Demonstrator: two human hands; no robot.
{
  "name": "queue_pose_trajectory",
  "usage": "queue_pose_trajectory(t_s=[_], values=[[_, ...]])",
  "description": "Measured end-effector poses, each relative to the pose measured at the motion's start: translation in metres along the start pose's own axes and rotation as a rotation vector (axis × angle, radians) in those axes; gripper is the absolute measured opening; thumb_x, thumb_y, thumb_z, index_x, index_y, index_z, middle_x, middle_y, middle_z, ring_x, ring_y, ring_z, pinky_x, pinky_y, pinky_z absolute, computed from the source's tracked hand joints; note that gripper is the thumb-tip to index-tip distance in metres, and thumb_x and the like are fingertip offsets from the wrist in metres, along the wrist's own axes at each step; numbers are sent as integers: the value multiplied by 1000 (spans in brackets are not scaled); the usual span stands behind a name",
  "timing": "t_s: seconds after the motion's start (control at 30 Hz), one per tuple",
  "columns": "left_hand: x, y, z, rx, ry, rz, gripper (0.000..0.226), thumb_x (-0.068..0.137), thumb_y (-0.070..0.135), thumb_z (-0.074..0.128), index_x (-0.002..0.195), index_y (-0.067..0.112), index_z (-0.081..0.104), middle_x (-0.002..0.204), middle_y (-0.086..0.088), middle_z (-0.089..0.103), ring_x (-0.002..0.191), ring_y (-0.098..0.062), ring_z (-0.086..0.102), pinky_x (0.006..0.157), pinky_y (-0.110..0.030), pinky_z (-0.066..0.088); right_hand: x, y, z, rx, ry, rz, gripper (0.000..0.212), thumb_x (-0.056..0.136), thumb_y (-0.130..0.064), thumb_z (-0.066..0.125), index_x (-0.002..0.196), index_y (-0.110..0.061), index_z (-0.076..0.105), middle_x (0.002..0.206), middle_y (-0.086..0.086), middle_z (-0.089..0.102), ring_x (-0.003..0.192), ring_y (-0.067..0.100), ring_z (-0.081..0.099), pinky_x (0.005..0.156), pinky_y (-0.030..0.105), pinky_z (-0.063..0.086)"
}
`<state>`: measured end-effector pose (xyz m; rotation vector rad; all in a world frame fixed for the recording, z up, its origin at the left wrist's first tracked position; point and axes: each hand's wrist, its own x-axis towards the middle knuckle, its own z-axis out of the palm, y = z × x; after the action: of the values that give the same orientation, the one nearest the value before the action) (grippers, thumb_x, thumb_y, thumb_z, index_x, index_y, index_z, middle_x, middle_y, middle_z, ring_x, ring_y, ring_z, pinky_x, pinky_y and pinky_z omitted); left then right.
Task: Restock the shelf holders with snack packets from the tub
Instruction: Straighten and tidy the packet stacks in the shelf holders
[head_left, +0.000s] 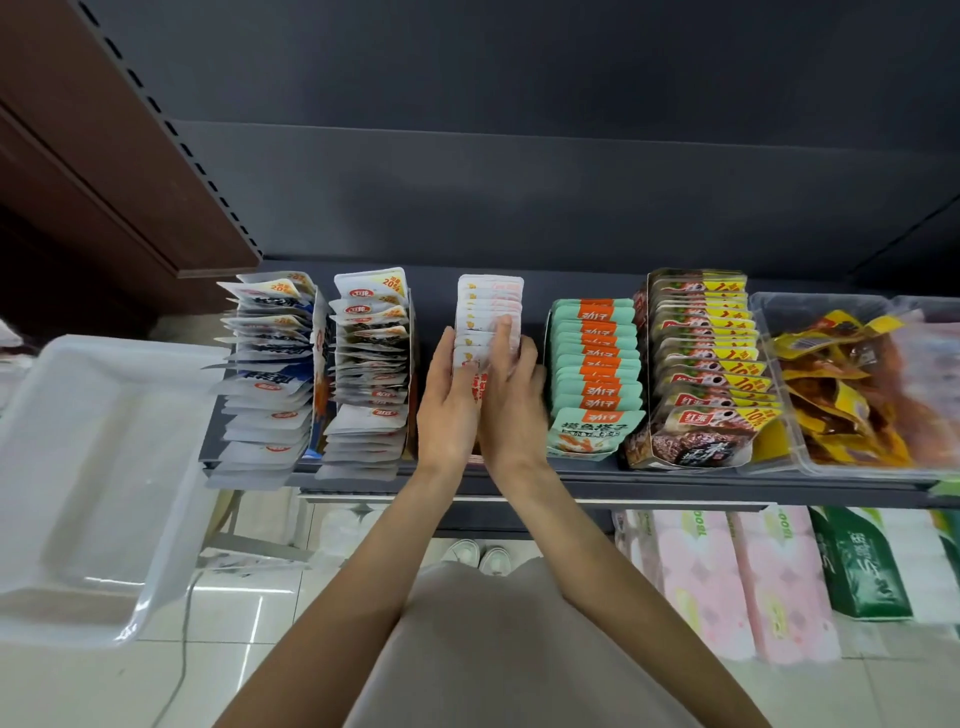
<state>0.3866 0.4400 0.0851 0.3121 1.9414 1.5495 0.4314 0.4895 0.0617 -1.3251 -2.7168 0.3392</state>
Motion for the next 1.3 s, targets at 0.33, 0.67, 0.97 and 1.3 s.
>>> queue_pose_trajectory(t_s=[0.33, 0.67, 0.97, 1.3], values=[[27, 20, -1, -76, -85, 33, 46, 99, 25, 39, 144, 35, 35, 140, 20, 43, 117, 10, 44, 97, -13, 34, 21, 5, -35, 608, 0, -45, 76, 96, -11, 51, 153, -13, 0, 161, 4, 2, 147, 15, 3, 114, 24, 15], [25, 26, 0, -178, -43, 63, 38, 98, 15, 42, 135, 25, 49, 123, 18, 55, 105, 14, 52, 78, -4, 42, 29, 5, -39, 677, 18, 18, 70, 93, -7, 55, 151, -15, 17, 156, 2, 24, 142, 17, 26, 108, 25, 30], [38, 30, 4, -114, -43, 48, 46, 97, 18, 46, 143, 22, 40, 127, 17, 49, 109, 6, 49, 70, 0, 39, 33, 0, -41, 466, -24, -47, 68, 96, -14, 52, 152, -11, 13, 159, 3, 13, 143, 19, 24, 108, 32, 34], [37, 27, 4, -200, -80, 12, 51, 95, 11, 49, 144, 18, 39, 101, 28, 58, 84, 23, 57, 66, 0, 43, 31, -1, -37, 594, -61, 32, 75, 97, -19, 53, 153, -18, 5, 161, 1, 6, 145, 18, 18, 107, 26, 32]])
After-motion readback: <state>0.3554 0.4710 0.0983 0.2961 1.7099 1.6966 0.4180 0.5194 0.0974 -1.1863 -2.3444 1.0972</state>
